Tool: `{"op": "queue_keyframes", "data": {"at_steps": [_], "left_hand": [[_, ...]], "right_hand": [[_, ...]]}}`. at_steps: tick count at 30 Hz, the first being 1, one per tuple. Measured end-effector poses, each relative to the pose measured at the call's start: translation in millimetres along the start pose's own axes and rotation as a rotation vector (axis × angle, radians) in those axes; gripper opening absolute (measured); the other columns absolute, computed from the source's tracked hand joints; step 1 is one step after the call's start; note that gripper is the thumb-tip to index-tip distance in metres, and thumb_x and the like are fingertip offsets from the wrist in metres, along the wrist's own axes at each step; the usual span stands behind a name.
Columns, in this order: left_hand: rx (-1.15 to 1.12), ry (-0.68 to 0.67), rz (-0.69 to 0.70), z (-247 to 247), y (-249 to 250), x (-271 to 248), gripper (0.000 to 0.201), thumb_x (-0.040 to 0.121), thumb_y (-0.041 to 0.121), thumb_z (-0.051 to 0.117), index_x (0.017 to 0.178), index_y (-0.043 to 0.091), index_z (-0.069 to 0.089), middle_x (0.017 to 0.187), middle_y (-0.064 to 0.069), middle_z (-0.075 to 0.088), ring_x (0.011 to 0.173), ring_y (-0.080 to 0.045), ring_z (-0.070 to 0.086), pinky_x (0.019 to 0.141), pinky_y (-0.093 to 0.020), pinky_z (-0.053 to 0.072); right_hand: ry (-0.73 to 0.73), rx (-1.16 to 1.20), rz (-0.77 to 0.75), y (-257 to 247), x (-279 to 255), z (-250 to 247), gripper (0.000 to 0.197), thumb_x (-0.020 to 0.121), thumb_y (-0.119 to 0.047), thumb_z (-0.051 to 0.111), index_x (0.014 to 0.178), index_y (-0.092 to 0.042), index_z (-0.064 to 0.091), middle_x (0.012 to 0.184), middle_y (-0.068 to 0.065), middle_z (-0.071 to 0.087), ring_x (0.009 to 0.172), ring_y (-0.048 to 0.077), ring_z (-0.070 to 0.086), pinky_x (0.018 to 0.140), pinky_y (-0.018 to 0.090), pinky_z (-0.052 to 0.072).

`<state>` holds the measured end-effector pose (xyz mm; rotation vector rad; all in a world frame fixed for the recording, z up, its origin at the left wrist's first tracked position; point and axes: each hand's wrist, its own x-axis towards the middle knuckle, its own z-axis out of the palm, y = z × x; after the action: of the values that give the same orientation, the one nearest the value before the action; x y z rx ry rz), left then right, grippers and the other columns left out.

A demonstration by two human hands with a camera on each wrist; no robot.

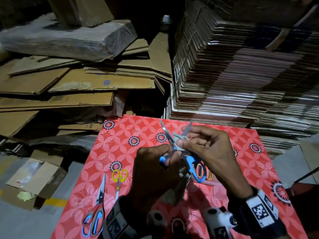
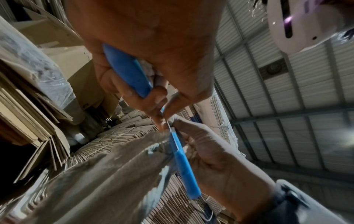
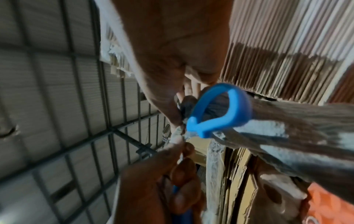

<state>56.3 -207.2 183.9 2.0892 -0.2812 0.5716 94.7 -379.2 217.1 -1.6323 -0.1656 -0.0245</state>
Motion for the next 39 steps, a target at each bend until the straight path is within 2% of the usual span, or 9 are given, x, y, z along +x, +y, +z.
{"op": "queue_keyframes", "data": {"at_steps": [3, 6, 11, 15, 20, 25, 30, 33, 39], "left_hand": [[0.005, -0.002, 0.011, 1.0, 2.3, -0.3, 0.044, 0.088, 0.022, 0.071, 0.055, 0.011, 0.042, 0.049, -0.001, 0.038, 0.044, -0.018, 0.039, 0.046, -0.033, 0.029], [0.001, 0.006, 0.017, 2.4, 3.6, -0.1, 0.043, 0.088, 0.020, 0.071, 0.055, 0.012, 0.045, 0.049, 0.003, 0.040, 0.045, -0.013, 0.038, 0.048, -0.028, 0.027], [0.022, 0.020, 0.030, 1.7, 3.2, 2.1, 0.048, 0.088, 0.016, 0.074, 0.054, 0.014, 0.041, 0.050, 0.008, 0.034, 0.045, -0.012, 0.036, 0.048, -0.028, 0.029], [-0.004, 0.039, 0.003, -0.8, 3.3, 0.6, 0.046, 0.089, 0.018, 0.073, 0.053, 0.012, 0.044, 0.048, 0.005, 0.040, 0.045, -0.013, 0.040, 0.048, -0.028, 0.032], [-0.022, 0.036, 0.000, -0.8, 8.3, -0.5, 0.045, 0.089, 0.017, 0.073, 0.053, 0.009, 0.048, 0.048, 0.003, 0.040, 0.045, -0.012, 0.039, 0.050, -0.021, 0.026], [-0.026, 0.046, 0.016, 1.1, 10.2, 2.8, 0.047, 0.089, 0.017, 0.073, 0.053, 0.016, 0.042, 0.049, 0.008, 0.036, 0.045, -0.006, 0.037, 0.052, -0.019, 0.027], [-0.016, 0.033, 0.023, 1.1, 7.2, 0.7, 0.049, 0.089, 0.018, 0.073, 0.052, 0.014, 0.041, 0.048, 0.008, 0.034, 0.044, -0.009, 0.036, 0.049, -0.022, 0.027], [-0.041, 0.042, -0.017, 1.0, 6.6, -1.6, 0.047, 0.089, 0.018, 0.072, 0.052, 0.010, 0.044, 0.047, 0.002, 0.040, 0.044, -0.016, 0.040, 0.047, -0.027, 0.028], [-0.067, 0.001, -0.010, -1.4, 7.2, 0.2, 0.045, 0.089, 0.017, 0.073, 0.052, 0.009, 0.049, 0.047, 0.003, 0.042, 0.044, -0.014, 0.042, 0.050, -0.017, 0.025]], "right_hand": [[-0.075, 0.040, 0.015, 0.7, -0.2, -1.1, 0.022, 0.075, -0.013, 0.086, 0.093, -0.003, 0.080, 0.083, 0.011, 0.079, 0.072, 0.020, 0.074, 0.066, 0.023, 0.058], [-0.018, 0.101, 0.013, -2.5, -1.1, 7.2, 0.006, 0.084, -0.005, 0.080, 0.079, -0.003, 0.077, 0.063, 0.004, 0.070, 0.051, 0.011, 0.064, 0.050, 0.018, 0.048], [0.036, 0.028, -0.025, -2.2, 2.8, 12.6, 0.031, 0.093, -0.021, 0.075, 0.063, -0.015, 0.073, 0.052, 0.008, 0.059, 0.042, 0.013, 0.047, 0.048, 0.021, 0.038], [-0.064, 0.108, 0.017, -3.9, 3.4, 12.1, 0.024, 0.089, -0.015, 0.078, 0.073, 0.002, 0.070, 0.062, 0.015, 0.064, 0.051, 0.015, 0.059, 0.055, 0.021, 0.047], [-0.169, 0.170, 0.112, -1.2, 7.9, 4.9, 0.024, 0.080, -0.012, 0.087, 0.074, -0.003, 0.065, 0.075, 0.030, 0.065, 0.061, 0.023, 0.067, 0.061, 0.026, 0.052], [-0.051, 0.220, 0.051, -9.5, 8.3, 9.9, 0.028, 0.092, -0.007, 0.072, 0.066, 0.002, 0.066, 0.055, 0.016, 0.061, 0.042, 0.010, 0.057, 0.051, 0.015, 0.045], [-0.052, 0.193, 0.057, -8.8, 8.1, 13.1, 0.044, 0.101, -0.024, 0.063, 0.066, 0.001, 0.070, 0.057, 0.019, 0.063, 0.048, 0.025, 0.064, 0.058, 0.019, 0.049], [-0.104, 0.206, 0.094, -5.6, 8.3, 9.8, 0.029, 0.093, -0.013, 0.073, 0.071, 0.004, 0.066, 0.061, 0.016, 0.065, 0.047, 0.015, 0.060, 0.053, 0.018, 0.046], [-0.128, 0.243, 0.175, -2.7, 11.8, 6.2, 0.025, 0.076, -0.014, 0.084, 0.070, -0.001, 0.064, 0.063, 0.019, 0.064, 0.052, 0.023, 0.062, 0.057, 0.029, 0.050]]}}
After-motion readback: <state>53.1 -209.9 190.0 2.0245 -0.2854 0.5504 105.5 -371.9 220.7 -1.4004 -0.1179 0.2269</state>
